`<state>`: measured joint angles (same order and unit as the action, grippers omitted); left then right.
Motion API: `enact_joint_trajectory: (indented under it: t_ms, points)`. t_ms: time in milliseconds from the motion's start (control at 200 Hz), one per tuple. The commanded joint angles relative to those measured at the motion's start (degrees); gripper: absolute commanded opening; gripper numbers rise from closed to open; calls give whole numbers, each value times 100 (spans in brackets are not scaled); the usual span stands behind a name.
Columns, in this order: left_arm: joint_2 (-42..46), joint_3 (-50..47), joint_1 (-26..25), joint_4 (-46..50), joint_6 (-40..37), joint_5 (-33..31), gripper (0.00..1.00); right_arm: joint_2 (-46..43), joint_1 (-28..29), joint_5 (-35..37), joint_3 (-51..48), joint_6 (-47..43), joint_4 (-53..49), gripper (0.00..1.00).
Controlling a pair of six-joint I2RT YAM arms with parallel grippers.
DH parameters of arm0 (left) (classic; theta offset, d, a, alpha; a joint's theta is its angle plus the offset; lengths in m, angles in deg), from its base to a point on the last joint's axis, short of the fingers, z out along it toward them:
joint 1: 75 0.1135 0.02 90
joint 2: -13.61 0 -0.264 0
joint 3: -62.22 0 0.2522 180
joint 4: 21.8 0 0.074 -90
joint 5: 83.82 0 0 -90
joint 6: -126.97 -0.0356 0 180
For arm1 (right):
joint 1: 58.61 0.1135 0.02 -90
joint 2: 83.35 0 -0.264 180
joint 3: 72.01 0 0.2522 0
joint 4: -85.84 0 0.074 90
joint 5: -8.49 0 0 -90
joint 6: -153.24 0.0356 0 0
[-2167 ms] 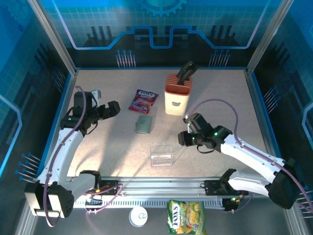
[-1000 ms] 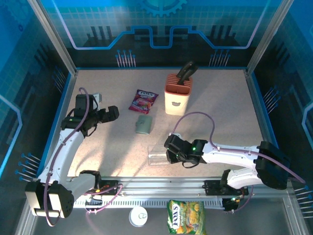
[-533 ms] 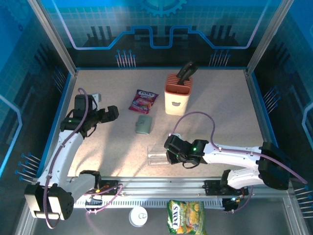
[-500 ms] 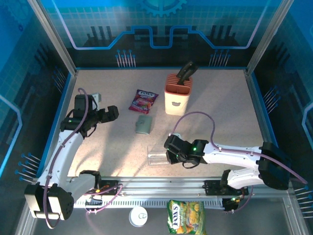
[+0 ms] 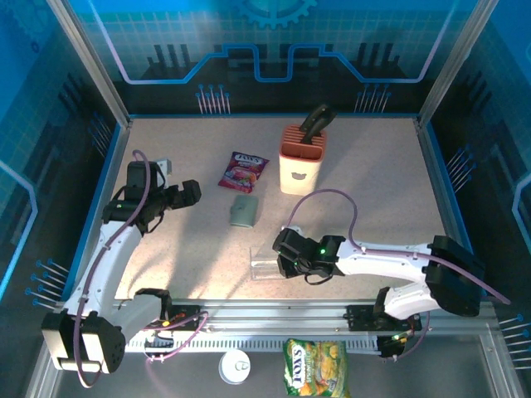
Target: Take the credit cards out of the card holder
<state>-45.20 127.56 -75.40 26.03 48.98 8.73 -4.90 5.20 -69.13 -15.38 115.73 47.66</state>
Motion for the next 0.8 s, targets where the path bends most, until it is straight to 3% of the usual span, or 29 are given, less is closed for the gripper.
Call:
enact_joint_trajectory:
  t_ms: [0, 470, 795]
  points:
    - [81, -81, -22, -14, -70, -87, 99, 169, 10, -52, 178, -36, 108, 25]
    - [-17, -77, -22, -5, -70, -140, 99, 434, -116, 218, 365, -138, -165, 13]
    - [-60, -70, -24, 12, -58, -127, 99, 407, -584, 505, 640, -342, -596, 5]
